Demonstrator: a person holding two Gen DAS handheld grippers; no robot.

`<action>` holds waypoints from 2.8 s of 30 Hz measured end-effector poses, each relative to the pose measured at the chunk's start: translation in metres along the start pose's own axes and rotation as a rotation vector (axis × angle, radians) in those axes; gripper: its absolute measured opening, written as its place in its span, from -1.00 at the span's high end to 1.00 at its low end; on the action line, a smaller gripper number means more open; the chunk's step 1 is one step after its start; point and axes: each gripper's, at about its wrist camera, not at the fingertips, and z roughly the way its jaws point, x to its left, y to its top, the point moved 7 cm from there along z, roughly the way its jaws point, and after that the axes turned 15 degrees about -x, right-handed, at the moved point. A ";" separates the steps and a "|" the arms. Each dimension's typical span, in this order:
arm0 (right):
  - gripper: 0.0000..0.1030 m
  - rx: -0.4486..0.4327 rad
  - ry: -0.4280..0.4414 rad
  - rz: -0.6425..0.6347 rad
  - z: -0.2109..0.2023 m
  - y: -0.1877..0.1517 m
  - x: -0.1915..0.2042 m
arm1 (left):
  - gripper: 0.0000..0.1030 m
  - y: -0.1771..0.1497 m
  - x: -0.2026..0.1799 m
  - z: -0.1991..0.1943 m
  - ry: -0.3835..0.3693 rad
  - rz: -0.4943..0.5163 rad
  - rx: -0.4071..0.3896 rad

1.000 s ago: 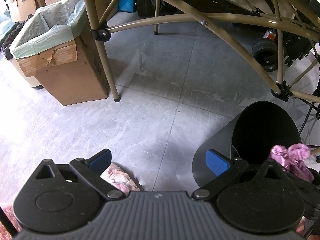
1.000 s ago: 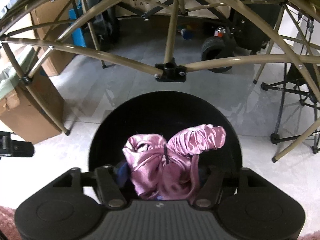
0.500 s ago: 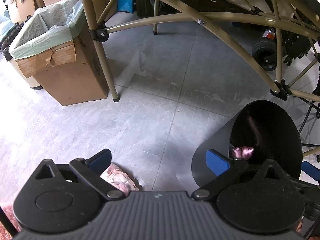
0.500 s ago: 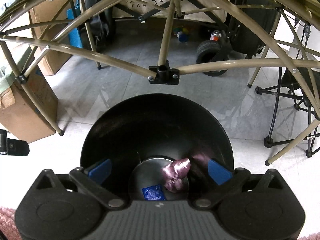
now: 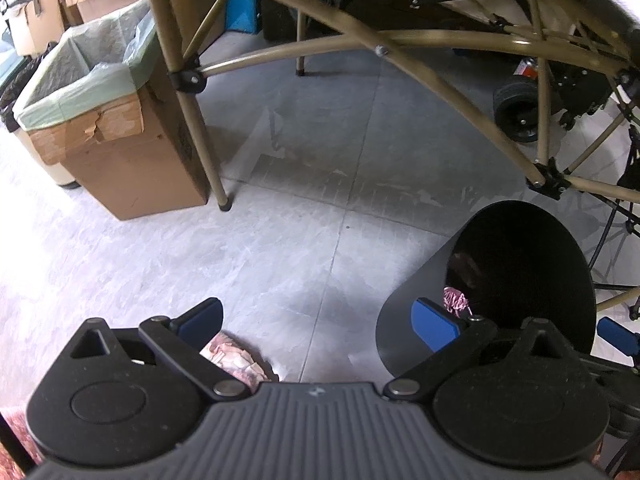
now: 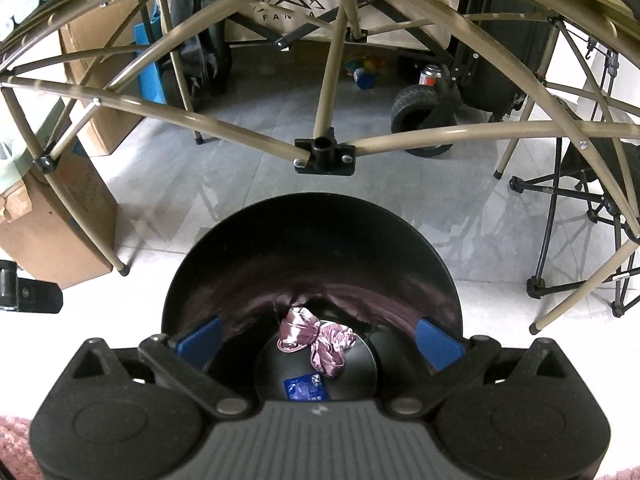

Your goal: Organize soft objects

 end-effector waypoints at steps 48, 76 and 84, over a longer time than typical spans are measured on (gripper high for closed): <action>-1.00 -0.713 0.001 0.072 -0.145 0.174 -0.113 | -1.00 0.100 -0.129 -0.145 -0.217 0.102 -0.521; -0.78 -0.459 -0.146 0.076 -0.025 0.228 -0.142 | -1.00 0.188 -0.191 -0.095 -0.323 0.121 -0.507; -0.39 -0.467 -0.127 0.105 -0.028 0.227 -0.141 | -1.00 0.191 -0.187 -0.092 -0.319 0.088 -0.512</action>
